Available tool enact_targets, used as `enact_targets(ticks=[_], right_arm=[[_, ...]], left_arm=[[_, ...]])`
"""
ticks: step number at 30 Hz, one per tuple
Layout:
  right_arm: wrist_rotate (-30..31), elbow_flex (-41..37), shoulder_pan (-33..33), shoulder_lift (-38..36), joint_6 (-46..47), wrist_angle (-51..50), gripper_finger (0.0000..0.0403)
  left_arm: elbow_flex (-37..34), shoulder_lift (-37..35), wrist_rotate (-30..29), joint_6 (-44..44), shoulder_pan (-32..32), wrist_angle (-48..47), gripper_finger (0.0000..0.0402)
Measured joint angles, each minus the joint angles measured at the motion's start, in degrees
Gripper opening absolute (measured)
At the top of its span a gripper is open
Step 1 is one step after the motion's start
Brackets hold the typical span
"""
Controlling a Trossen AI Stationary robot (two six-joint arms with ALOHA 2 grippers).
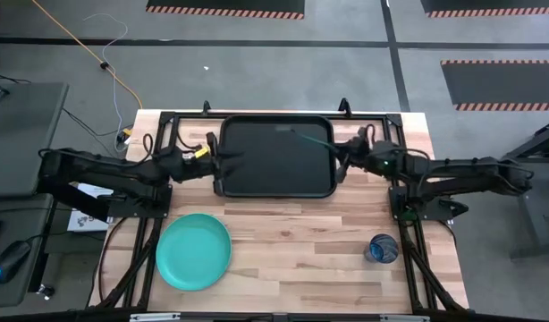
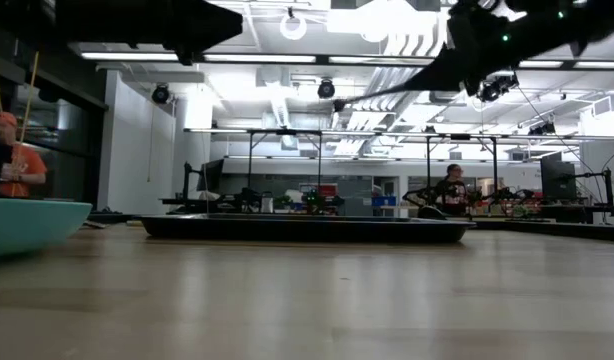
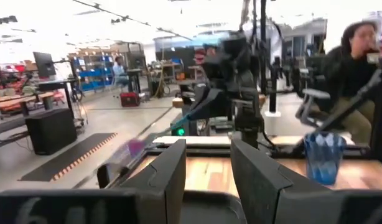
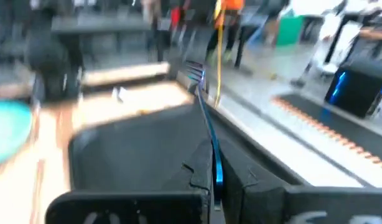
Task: Pick and place plate/cup/fork/spoon on tray
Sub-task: Put the blue fork on the black tray
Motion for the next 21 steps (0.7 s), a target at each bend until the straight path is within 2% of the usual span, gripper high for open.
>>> enact_targets(ticks=[3, 10, 16, 21], right_arm=[[5.4, -5.3, 0.0, 0.6, 3.0, 11.1, 0.0], [14.5, -12.7, -0.1, 7.2, 14.8, 25.3, 0.0], [16.9, -13.7, -0.1, 17.3, 22.0, 33.6, 0.0], [19.7, -11.8, -0.1, 25.6, 22.0, 40.5, 0.0]], left_arm=[[0.0, 0.8, 0.0, -1.7, 0.7, 1.4, 0.0115], [0.0, 4.6, -0.2, -2.4, 1.3, 4.6, 0.0115], [0.0, 6.3, -1.2, 0.5, 1.5, 6.0, 0.0115], [0.0, 6.5, -1.3, 0.5, 2.1, 5.9, 0.0115]])
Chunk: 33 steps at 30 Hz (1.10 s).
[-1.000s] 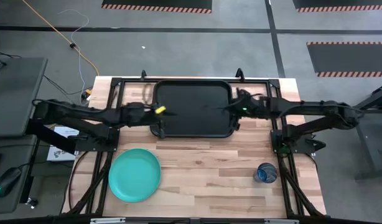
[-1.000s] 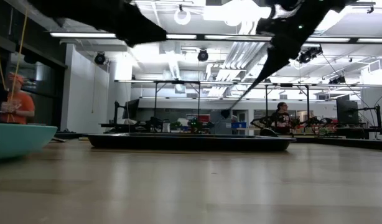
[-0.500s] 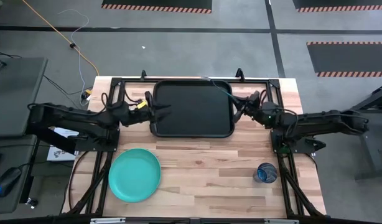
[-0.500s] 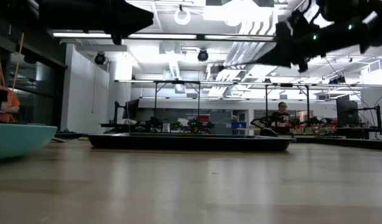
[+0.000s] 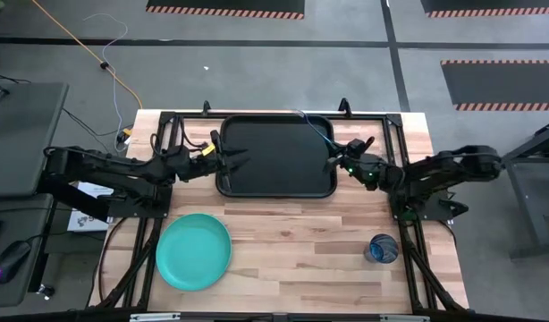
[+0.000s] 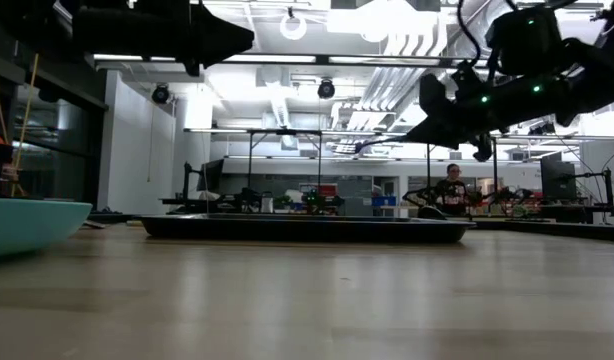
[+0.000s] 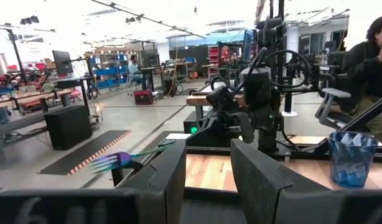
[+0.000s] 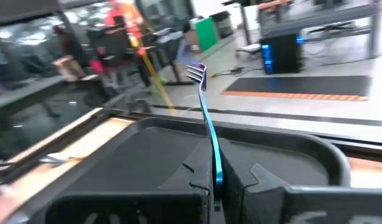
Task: Pick and place plate/cup/fork/spoon on tray
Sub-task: Put the blue fork on the black tray
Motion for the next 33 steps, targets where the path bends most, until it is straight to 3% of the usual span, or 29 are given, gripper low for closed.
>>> enact_targets(ticks=[3, 10, 33], right_arm=[[3.2, 0.9, 0.0, 3.4, 0.4, 0.0, 0.0], [3.5, 1.0, 0.1, 7.3, 1.5, -0.4, 0.0], [4.8, 1.0, 0.1, 7.6, 1.5, -0.8, 0.0]], left_arm=[[0.0, 0.0, 0.0, 0.0, 0.0, -0.2, 0.0115], [0.0, 0.0, 0.0, 0.0, 0.0, -0.8, 0.0115], [0.0, 0.1, 0.8, -1.4, -0.1, -2.5, 0.0115]])
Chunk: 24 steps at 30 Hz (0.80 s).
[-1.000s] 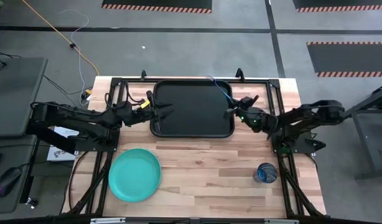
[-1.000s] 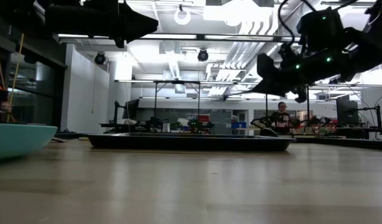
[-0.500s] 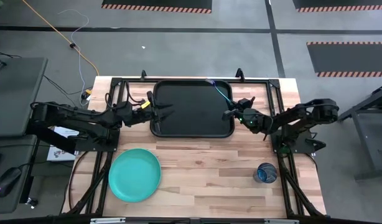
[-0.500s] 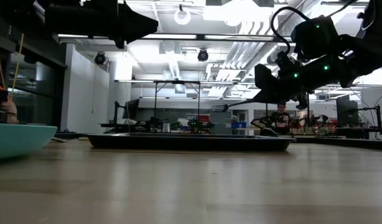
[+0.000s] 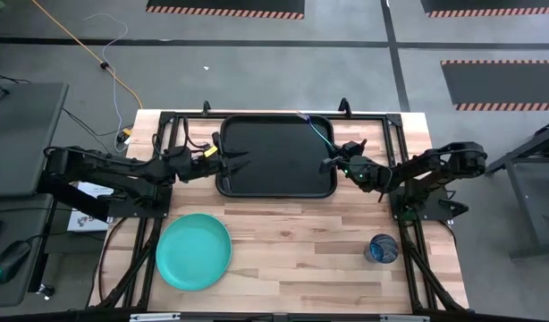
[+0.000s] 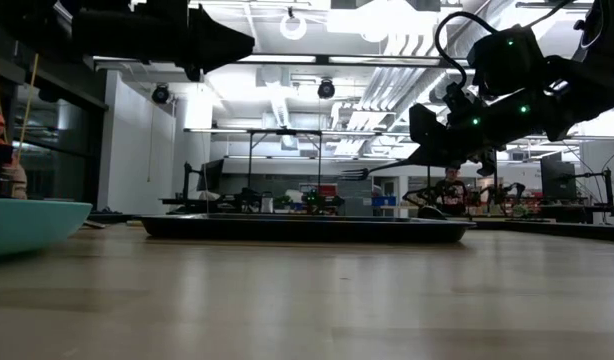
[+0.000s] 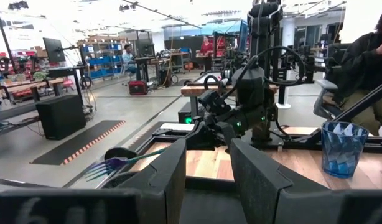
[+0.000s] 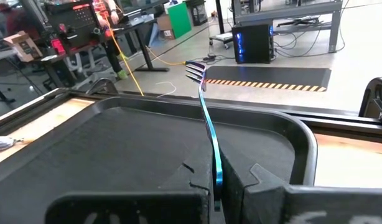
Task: Pick and place plate/cup/fork/spoon on tray
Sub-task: Put the blue fork on the black tray
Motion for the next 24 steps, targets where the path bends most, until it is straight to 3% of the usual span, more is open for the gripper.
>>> enact_targets(ticks=[5, 9, 19, 24], right_arm=[[0.3, 0.0, 0.4, 0.0, 1.3, 0.0, 0.0], [2.3, 0.9, 2.4, 0.0, -1.6, 0.0, 0.0], [3.2, 3.2, 4.9, 0.0, -6.2, 0.7, 0.0], [-0.4, 3.2, 5.2, 0.0, -6.5, 4.8, 0.0]], left_arm=[[0.0, 0.6, 0.0, -0.2, 0.0, 0.8, 0.0115], [0.0, 4.5, 0.0, -0.5, 0.0, 7.1, 0.0115], [1.6, 29.3, 2.5, -8.6, 0.9, 37.8, 0.0115], [8.4, 42.5, 5.9, -14.4, 3.3, 41.1, 0.0115]])
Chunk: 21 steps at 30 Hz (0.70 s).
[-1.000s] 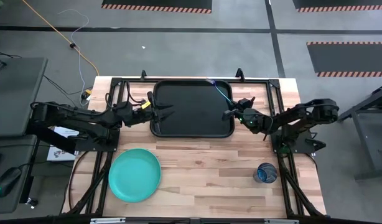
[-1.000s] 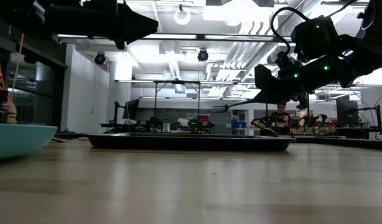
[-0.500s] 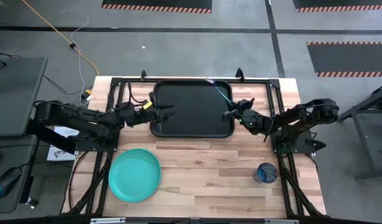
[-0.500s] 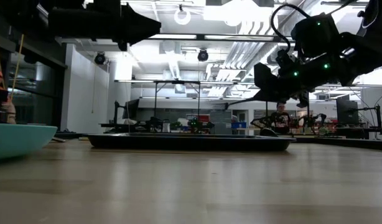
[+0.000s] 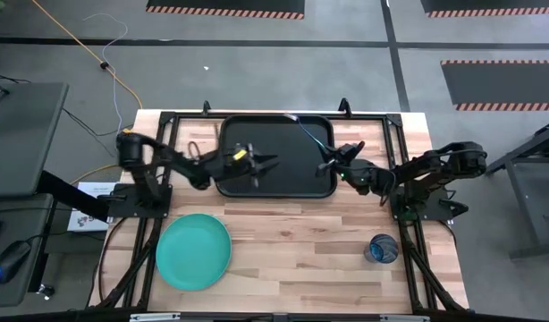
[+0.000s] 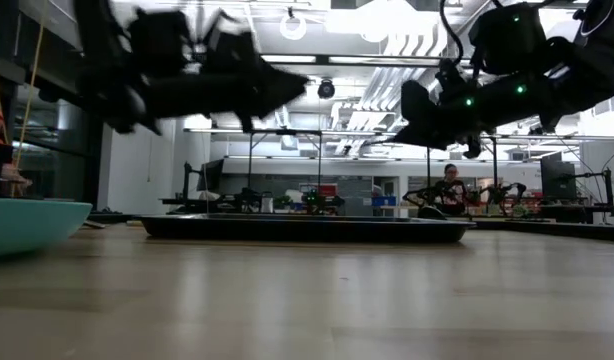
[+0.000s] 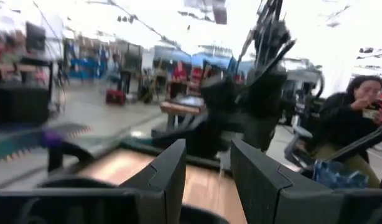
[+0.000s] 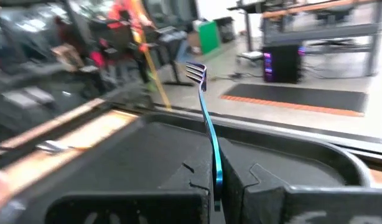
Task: Pick and place plate/cup/fork/spoon on tray
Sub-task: Put the blue fork on the black tray
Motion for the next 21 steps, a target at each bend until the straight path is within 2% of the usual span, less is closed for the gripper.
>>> enact_targets(ticks=[4, 7, 11, 15, 21], right_arm=[[-4.5, 0.0, 0.2, 0.0, -0.4, 4.5, 0.0], [-6.3, 0.0, 1.2, 0.0, -2.7, 7.5, 0.0], [-6.8, 0.0, 3.8, 0.0, -5.4, 10.6, 0.0], [-7.7, 0.0, 6.4, 0.0, -8.2, 15.3, 0.0], [-9.3, 0.1, 8.1, 0.0, -12.1, 22.2, 0.0]], left_arm=[[6.6, 7.4, 3.8, -2.8, 1.8, 0.3, 0.0115], [9.5, 9.9, 6.6, -4.9, 3.0, 0.3, 0.0115], [9.8, 10.4, 7.6, -6.2, 4.3, 0.3, 0.0115], [9.8, 10.0, 7.6, -9.9, 5.4, 4.5, 0.0115], [12.1, 9.1, 8.9, -13.2, 4.1, 4.5, 0.0115]])
